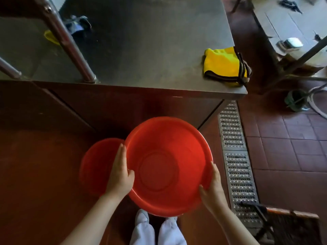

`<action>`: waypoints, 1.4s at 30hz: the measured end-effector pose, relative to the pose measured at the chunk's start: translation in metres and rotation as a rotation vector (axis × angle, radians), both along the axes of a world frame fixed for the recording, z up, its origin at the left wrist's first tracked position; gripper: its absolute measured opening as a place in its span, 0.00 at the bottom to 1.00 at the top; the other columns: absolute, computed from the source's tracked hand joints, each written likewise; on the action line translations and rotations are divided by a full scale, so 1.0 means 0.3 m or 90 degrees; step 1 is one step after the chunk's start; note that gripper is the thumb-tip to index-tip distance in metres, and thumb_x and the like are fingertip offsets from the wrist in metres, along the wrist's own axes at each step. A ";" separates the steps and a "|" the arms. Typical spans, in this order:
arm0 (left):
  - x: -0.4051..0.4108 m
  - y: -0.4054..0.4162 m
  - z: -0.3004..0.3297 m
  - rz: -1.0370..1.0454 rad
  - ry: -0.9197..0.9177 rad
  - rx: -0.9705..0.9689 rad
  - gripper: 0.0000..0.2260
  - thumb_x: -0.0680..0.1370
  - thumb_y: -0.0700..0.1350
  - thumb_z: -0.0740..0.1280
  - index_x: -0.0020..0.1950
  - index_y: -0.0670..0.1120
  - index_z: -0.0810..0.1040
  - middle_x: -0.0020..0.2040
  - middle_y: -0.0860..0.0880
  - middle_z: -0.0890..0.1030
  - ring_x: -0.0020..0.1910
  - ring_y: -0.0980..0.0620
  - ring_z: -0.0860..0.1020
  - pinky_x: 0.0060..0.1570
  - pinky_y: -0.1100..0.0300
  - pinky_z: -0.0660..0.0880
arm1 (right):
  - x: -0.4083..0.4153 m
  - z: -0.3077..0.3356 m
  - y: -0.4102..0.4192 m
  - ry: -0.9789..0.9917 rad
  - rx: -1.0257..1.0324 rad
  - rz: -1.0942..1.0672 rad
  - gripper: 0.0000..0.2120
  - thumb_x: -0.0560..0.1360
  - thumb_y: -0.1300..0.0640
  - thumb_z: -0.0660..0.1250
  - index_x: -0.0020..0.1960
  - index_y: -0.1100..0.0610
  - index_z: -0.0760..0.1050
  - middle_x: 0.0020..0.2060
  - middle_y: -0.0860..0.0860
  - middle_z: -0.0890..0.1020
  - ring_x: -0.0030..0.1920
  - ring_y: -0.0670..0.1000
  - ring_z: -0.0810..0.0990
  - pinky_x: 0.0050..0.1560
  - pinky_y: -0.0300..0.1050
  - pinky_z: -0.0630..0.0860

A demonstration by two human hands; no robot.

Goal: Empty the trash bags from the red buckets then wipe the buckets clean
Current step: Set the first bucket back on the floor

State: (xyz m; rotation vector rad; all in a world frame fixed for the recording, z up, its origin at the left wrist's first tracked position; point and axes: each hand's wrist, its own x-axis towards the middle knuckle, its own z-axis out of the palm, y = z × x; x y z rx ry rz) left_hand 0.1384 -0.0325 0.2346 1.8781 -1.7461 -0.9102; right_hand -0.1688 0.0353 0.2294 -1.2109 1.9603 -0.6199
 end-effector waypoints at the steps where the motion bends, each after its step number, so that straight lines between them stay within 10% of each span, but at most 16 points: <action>1: -0.012 0.000 -0.057 -0.008 -0.002 0.011 0.40 0.75 0.29 0.63 0.81 0.45 0.46 0.79 0.53 0.45 0.78 0.57 0.45 0.73 0.68 0.47 | -0.014 -0.051 -0.007 0.005 0.026 0.017 0.46 0.66 0.68 0.65 0.78 0.50 0.49 0.77 0.55 0.57 0.78 0.52 0.52 0.72 0.32 0.47; 11: -0.092 -0.055 -0.587 -0.060 -0.062 0.060 0.39 0.72 0.26 0.62 0.80 0.40 0.51 0.80 0.40 0.50 0.79 0.48 0.49 0.75 0.53 0.55 | -0.120 -0.527 -0.049 0.104 0.198 0.104 0.37 0.68 0.63 0.68 0.75 0.55 0.63 0.76 0.59 0.54 0.70 0.63 0.68 0.66 0.51 0.71; 42: -0.209 -0.251 -1.178 -0.138 -0.234 0.212 0.35 0.82 0.49 0.64 0.82 0.47 0.46 0.80 0.44 0.37 0.80 0.44 0.50 0.74 0.54 0.61 | -0.259 -1.133 -0.308 0.245 0.243 0.234 0.39 0.80 0.49 0.63 0.80 0.58 0.44 0.78 0.62 0.42 0.77 0.62 0.55 0.72 0.50 0.61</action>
